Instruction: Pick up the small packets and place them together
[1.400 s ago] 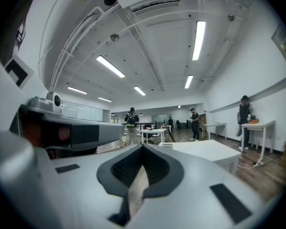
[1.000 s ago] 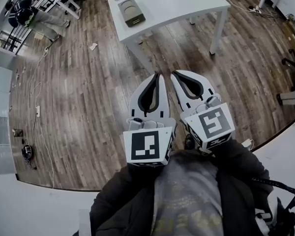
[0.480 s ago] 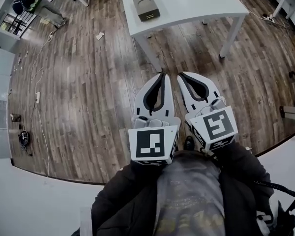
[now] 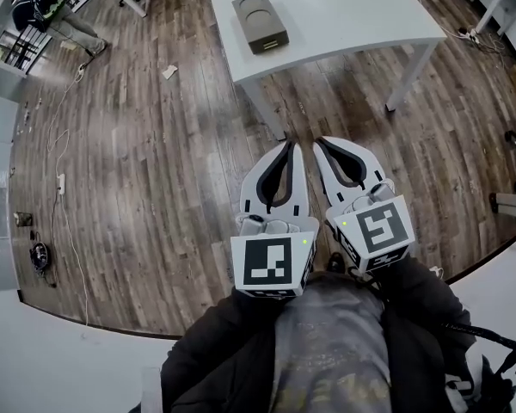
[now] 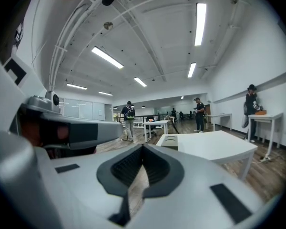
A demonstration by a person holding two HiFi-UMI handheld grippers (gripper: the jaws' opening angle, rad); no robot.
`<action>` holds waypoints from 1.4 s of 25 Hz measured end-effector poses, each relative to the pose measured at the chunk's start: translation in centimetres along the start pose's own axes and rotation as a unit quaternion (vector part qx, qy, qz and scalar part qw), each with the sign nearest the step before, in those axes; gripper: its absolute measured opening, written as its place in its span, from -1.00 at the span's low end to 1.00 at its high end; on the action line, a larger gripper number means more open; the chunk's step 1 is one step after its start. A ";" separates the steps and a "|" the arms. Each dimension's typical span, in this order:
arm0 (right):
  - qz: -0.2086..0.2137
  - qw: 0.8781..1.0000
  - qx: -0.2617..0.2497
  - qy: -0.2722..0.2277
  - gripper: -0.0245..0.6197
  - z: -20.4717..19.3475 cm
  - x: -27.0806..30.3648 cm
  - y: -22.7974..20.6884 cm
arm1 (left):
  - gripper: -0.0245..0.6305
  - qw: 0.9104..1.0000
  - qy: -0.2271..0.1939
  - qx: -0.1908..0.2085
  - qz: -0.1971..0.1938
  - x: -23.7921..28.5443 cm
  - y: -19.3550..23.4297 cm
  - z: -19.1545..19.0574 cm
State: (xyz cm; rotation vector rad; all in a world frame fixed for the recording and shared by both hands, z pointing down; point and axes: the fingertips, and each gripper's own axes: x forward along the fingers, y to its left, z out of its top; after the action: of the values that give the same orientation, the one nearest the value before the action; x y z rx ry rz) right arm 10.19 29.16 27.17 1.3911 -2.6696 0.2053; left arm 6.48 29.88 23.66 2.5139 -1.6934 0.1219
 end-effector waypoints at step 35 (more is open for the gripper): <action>0.011 1.000 -0.026 0.010 -0.91 3.5 16.6 -4.9 | -0.92 1.000 0.021 -0.016 0.010 13.1 10.8 1.0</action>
State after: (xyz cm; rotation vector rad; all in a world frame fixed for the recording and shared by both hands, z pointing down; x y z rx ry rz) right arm 4.62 12.37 26.92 1.3395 -2.6553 0.1505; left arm 1.37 13.70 24.79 2.4551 -1.6909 0.1459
